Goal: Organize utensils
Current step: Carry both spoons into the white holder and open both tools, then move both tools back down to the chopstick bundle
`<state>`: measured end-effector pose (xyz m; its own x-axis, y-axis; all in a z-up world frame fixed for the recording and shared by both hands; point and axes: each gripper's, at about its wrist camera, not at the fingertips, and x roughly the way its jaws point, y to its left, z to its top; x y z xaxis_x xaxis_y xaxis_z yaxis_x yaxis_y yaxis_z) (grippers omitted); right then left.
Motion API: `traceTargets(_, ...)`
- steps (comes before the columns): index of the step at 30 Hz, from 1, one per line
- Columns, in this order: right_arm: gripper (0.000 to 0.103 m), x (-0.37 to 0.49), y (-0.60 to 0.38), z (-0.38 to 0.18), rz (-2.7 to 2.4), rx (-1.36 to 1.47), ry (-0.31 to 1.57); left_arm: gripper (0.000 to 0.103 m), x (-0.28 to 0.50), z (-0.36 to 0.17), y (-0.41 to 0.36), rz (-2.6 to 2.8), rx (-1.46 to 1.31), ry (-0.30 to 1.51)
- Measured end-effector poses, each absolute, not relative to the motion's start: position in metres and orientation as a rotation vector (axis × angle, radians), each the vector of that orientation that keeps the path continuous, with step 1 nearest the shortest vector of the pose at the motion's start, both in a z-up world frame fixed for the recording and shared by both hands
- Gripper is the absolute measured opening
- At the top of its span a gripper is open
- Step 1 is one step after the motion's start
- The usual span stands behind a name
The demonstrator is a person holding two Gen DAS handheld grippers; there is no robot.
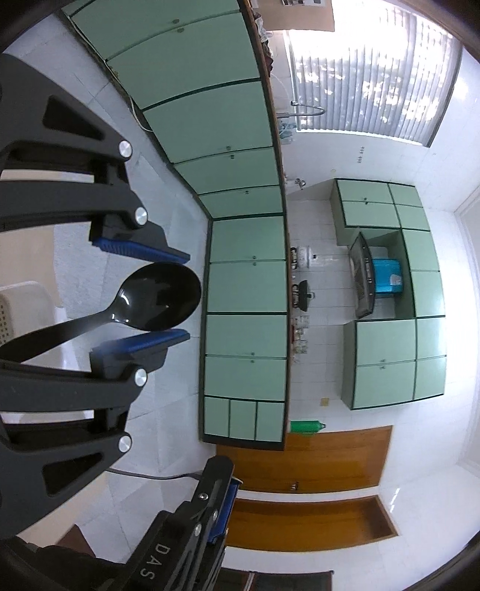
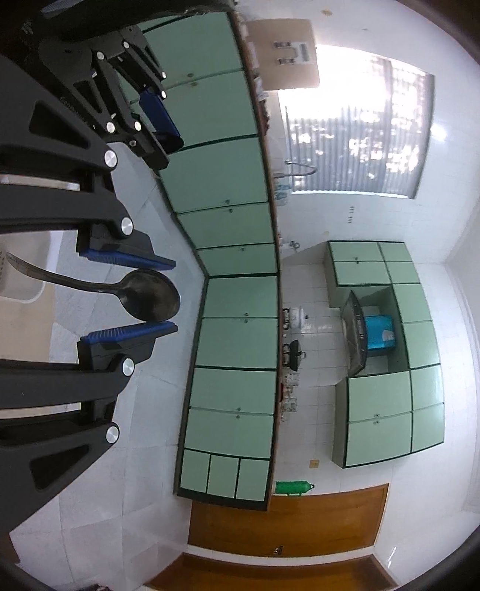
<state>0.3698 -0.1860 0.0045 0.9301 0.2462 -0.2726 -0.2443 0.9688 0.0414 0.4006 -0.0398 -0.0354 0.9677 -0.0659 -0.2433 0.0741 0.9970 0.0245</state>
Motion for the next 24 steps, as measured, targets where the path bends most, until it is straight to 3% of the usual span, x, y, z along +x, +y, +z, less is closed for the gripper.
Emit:
traceTargets(6, 0.029, 0.368, -0.184, -0.021, 0.286, -0.001, 0.362, 0.039, 0.397, -0.05, -0.03, -0.076, 0.035, 0.287)
traceTargets(16, 0.053, 0.324, -0.219, -0.02, 0.272, 0.099, 0.407, 0.052, 0.341, -0.037, -0.013, -0.077, 0.01, 0.318)
traceTargets(24, 0.061, 0.229, -0.225, -0.057, 0.276, 0.095, 0.521, 0.061, 0.246, -0.078, -0.002, -0.082, -0.019, 0.502)
